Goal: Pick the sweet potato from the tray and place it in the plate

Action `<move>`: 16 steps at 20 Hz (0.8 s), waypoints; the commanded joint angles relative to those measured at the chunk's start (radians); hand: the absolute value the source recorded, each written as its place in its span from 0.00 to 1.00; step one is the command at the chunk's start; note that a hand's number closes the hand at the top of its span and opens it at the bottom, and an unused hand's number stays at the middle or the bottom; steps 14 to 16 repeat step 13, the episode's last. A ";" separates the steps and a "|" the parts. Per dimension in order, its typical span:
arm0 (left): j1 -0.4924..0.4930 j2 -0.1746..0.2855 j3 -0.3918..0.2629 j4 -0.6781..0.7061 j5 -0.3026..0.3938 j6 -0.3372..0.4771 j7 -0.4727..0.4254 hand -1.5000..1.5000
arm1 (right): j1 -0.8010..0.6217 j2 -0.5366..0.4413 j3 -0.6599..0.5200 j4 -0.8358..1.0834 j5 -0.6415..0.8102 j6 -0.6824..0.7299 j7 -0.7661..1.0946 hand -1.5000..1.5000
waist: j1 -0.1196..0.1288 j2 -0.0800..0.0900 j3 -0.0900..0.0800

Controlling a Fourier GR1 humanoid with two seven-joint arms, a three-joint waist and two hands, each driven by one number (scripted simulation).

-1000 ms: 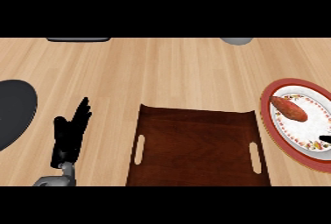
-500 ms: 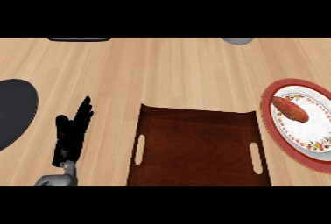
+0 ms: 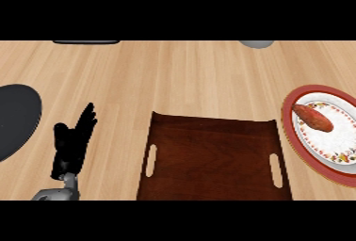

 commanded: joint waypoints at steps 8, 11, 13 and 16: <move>-0.037 -0.002 0.020 0.086 -0.015 0.010 -0.048 0.50 | 0.032 -0.053 -0.029 0.034 -0.043 -0.035 0.019 0.00 | -0.004 0.001 0.000; 0.025 -0.031 -0.016 0.021 -0.017 0.014 -0.040 0.50 | 0.033 -0.043 -0.026 0.041 -0.039 -0.062 0.016 0.00 | 0.004 0.002 0.001; 0.004 -0.025 -0.010 0.007 -0.014 0.014 -0.029 0.50 | 0.049 -0.013 -0.020 0.045 -0.028 -0.100 -0.022 0.00 | 0.009 0.004 0.003; 0.004 -0.025 -0.010 0.007 -0.014 0.014 -0.029 0.50 | 0.049 -0.013 -0.020 0.045 -0.028 -0.100 -0.022 0.00 | 0.009 0.004 0.003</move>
